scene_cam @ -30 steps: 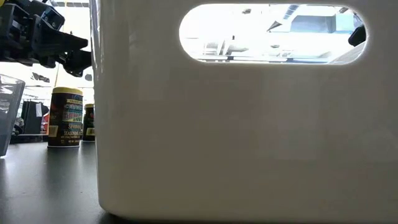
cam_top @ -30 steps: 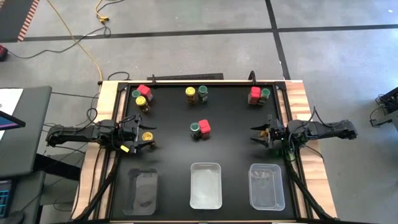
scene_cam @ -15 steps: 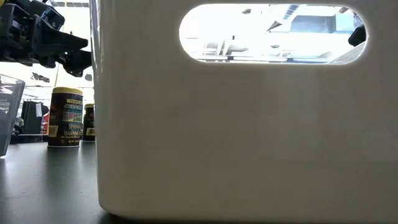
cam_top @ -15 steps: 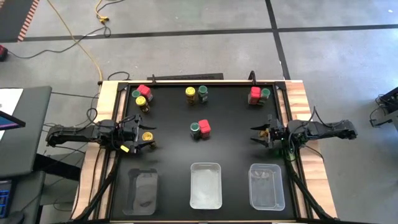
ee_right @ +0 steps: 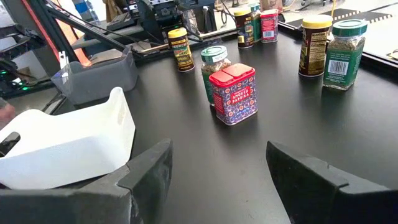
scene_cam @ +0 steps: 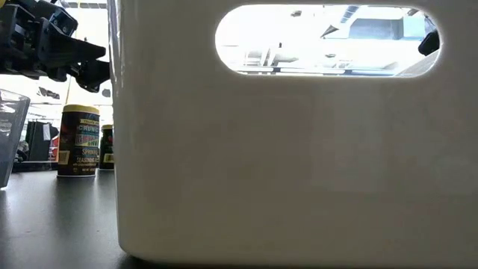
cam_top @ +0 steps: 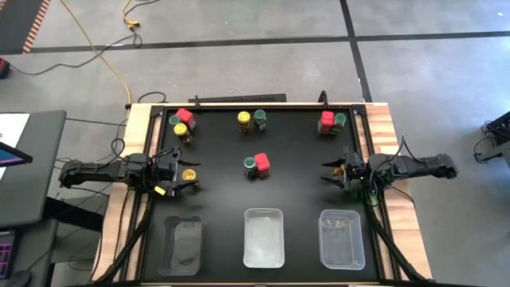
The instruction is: Sort spices by type
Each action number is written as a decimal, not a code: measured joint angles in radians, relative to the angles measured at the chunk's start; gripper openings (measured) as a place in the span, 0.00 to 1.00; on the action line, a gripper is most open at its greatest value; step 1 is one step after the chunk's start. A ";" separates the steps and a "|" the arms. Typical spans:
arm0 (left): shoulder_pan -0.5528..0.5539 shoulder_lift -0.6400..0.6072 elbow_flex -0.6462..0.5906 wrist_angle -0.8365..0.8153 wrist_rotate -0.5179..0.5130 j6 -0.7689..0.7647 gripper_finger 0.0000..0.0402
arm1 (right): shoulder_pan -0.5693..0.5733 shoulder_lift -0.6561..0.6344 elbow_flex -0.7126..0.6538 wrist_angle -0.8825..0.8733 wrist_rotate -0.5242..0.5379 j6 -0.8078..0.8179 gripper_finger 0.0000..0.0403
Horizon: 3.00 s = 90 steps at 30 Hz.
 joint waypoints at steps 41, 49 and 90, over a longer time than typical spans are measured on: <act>0.000 0.000 0.000 0.000 0.000 0.000 0.70 | 0.000 0.000 0.000 0.000 0.000 0.000 0.71; 0.000 0.000 0.000 0.000 0.000 0.000 0.70 | 0.000 0.000 -0.002 0.025 0.000 0.000 0.71; 0.000 0.000 0.000 0.000 0.000 0.000 0.70 | -0.084 0.013 0.073 0.133 0.017 0.014 0.95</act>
